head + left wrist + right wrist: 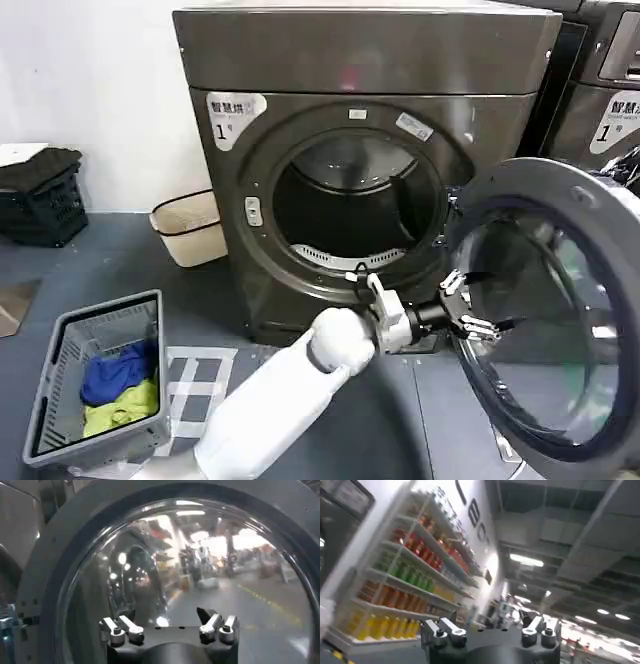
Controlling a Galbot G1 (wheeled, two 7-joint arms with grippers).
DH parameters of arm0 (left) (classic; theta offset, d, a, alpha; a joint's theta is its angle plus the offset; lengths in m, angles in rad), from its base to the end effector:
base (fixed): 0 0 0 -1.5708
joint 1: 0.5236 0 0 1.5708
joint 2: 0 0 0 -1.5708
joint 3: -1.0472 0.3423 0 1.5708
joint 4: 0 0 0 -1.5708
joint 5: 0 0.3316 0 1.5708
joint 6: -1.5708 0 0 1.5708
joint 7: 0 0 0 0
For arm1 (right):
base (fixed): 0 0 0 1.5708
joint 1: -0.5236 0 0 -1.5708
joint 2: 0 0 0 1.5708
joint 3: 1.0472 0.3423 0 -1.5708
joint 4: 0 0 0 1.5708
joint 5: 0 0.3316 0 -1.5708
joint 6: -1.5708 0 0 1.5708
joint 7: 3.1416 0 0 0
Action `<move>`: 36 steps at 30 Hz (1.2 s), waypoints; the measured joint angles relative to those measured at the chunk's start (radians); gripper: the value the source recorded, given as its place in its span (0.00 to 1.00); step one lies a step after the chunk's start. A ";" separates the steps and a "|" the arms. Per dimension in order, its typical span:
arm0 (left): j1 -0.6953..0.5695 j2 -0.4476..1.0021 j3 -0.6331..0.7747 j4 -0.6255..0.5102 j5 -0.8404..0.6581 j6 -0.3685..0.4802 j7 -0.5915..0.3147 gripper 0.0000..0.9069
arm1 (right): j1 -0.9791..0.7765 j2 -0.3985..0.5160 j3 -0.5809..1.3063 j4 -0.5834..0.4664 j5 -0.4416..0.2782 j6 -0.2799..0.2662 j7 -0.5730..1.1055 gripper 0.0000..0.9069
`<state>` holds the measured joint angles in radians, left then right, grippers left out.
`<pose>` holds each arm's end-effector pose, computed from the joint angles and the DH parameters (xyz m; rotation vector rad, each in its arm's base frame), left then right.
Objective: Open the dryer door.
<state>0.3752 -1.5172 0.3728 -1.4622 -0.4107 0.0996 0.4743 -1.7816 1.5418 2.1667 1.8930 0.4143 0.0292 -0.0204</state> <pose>0.4048 -0.2369 -0.1782 1.8600 2.2719 0.1556 -0.1697 -0.3205 -0.1541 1.9639 2.3038 -0.7531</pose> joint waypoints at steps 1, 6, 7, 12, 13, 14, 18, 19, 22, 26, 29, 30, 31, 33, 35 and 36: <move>-0.007 -0.009 0.005 0.014 0.002 0.000 0.000 1.00 | 0.001 0.003 0.000 0.000 -0.010 -0.001 0.003 1.00; -0.048 -0.067 0.033 0.089 0.014 -0.002 -0.001 1.00 | 0.006 0.009 -0.008 0.002 -0.055 -0.028 0.063 1.00; -0.055 -0.078 0.037 0.102 0.016 -0.002 -0.001 1.00 | 0.007 0.010 -0.009 0.002 -0.055 -0.031 0.073 1.00; -0.082 -0.092 0.046 0.161 0.018 0.000 -0.004 1.00 | 0.018 0.017 0.006 0.013 -0.066 -0.079 0.132 1.00; -0.086 -0.092 0.046 0.169 0.015 0.002 -0.012 1.00 | 0.020 0.021 0.012 0.018 -0.074 -0.088 0.140 1.00; -0.092 -0.092 0.048 0.178 0.006 0.005 -0.023 1.00 | 0.022 0.024 0.015 0.020 -0.085 -0.090 0.148 1.00; -0.097 -0.092 0.049 0.205 -0.006 0.015 -0.053 1.00 | 0.029 0.032 0.019 0.015 -0.120 -0.100 0.199 1.00; -0.098 -0.092 0.049 0.209 -0.007 0.016 -0.057 1.00 | 0.029 0.032 0.020 0.011 -0.122 -0.106 0.217 1.00; -0.102 -0.092 0.049 0.218 -0.005 0.017 -0.062 1.00 | 0.026 0.032 0.026 -0.002 -0.125 -0.118 0.253 1.00; -0.107 -0.092 0.049 0.218 -0.005 0.021 -0.061 1.00 | 0.020 0.030 0.035 -0.020 -0.128 -0.116 0.270 1.00; -0.103 -0.092 0.049 0.206 -0.005 0.044 -0.054 1.00 | 0.019 0.029 0.035 -0.032 -0.129 -0.101 0.267 1.00; -0.101 -0.092 0.050 0.197 -0.009 0.055 -0.052 1.00 | 0.020 0.029 0.034 -0.034 -0.129 -0.101 0.265 1.00; -0.094 -0.092 0.051 0.184 -0.015 0.072 -0.050 1.00 | 0.021 0.028 0.034 -0.037 -0.129 -0.102 0.265 1.00; -0.081 -0.092 0.054 0.150 -0.026 0.108 -0.051 1.00 | 0.021 0.024 0.037 -0.045 -0.134 -0.104 0.265 1.00; -0.062 -0.092 0.051 0.096 -0.044 0.143 -0.067 1.00 | 0.017 0.017 0.042 -0.058 -0.141 -0.106 0.268 1.00; -0.052 -0.092 0.046 0.066 -0.063 0.167 -0.086 1.00 | 0.013 0.014 0.045 -0.065 -0.144 -0.112 0.271 1.00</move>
<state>0.3236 -1.6091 0.4188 -1.3962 -0.4740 0.2665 0.3879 -1.7684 1.5558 2.2112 1.8276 0.2700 -0.0829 0.2503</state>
